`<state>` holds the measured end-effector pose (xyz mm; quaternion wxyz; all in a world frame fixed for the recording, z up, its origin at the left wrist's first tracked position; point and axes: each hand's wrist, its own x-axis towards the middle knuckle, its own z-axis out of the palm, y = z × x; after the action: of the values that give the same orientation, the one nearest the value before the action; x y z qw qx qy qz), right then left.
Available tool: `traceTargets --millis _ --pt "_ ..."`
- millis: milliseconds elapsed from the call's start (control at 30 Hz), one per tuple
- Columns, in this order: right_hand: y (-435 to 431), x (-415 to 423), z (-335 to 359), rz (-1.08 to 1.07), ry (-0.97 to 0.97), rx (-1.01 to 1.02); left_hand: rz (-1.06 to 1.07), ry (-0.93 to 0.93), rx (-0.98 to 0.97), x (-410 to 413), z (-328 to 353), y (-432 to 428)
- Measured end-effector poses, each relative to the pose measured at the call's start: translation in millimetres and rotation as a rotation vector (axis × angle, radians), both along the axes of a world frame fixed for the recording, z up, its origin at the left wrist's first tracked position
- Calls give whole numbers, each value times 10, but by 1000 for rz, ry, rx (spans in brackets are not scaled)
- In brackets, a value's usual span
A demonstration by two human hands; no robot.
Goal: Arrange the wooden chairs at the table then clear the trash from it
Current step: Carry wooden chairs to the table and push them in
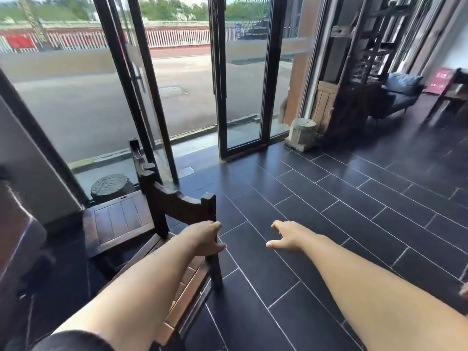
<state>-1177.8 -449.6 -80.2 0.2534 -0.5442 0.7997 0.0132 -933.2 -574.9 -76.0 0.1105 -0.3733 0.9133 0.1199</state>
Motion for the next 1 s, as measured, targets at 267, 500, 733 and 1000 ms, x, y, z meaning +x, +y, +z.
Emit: traceTargets --millis 267,500,733,1000 --pt "-891 -1210 128 51 -9 8 43 -11 -6 -1172 52 -761" --pt "-1766 -1761 135 116 -12 15 102 -34 20 -1713 -27 -1506" --pt "-3037 -2184 56 186 12 23 178 -34 43 -2136 -242 -2645" --pt "-4586 -2474 22 285 17 64 302 -32 107 -2372 -235 -3988"
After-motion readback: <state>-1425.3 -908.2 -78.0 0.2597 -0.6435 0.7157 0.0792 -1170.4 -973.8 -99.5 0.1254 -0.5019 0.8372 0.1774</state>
